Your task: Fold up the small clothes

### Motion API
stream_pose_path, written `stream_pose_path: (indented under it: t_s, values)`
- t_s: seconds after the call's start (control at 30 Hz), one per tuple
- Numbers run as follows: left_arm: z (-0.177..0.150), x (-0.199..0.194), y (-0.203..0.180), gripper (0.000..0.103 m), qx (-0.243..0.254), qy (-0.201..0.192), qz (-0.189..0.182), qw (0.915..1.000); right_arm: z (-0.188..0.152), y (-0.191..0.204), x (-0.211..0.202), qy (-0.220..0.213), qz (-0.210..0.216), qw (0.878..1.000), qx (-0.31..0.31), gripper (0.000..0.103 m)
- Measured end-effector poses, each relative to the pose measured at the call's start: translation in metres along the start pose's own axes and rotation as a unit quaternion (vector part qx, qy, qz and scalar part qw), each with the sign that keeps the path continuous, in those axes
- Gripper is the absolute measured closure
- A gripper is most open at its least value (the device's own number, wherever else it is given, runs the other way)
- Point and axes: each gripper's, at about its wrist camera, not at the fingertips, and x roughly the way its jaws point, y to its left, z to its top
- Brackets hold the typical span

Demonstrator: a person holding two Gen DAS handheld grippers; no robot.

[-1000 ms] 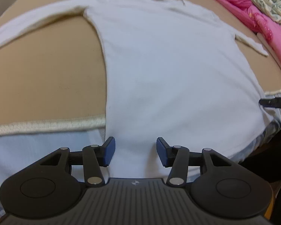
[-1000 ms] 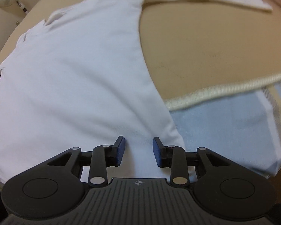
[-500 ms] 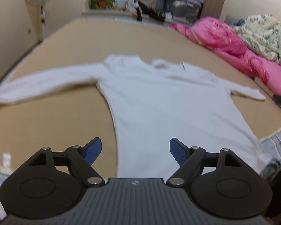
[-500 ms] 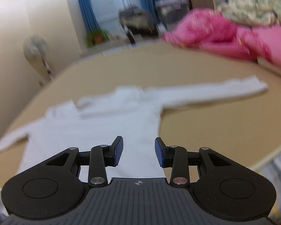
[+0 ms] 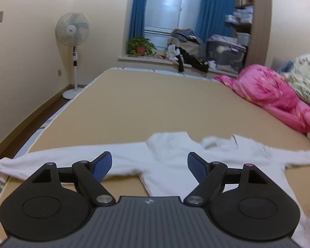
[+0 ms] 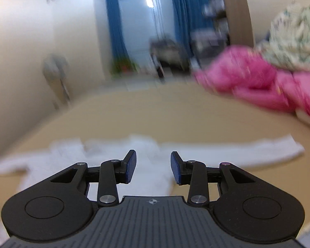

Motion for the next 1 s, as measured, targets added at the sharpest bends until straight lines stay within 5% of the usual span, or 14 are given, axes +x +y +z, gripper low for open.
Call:
stream_pose_path:
  t_s: [0.2,0.37,0.6,1.0]
  values:
    - [0.004,0.035,0.023,0.018,0.039,-0.023,0.048,0.9978,-0.001,-0.001,0.019,0.013,-0.021,1.000,0.018,0.065]
    - [-0.009,0.060,0.053,0.018,0.000,0.009,0.085,0.9964,-0.005,0.002,0.026,0.011,-0.062,0.998,0.020,0.064]
    - [-0.005,0.074,0.079,0.018,-0.029,0.018,0.092,0.9952,-0.008,-0.001,0.038,0.025,-0.074,0.996,0.048,0.064]
    - [-0.007,0.083,0.103,0.019,-0.036,0.036,0.103,0.9934,-0.011,0.018,0.050,0.044,-0.061,0.997,-0.002,0.064]
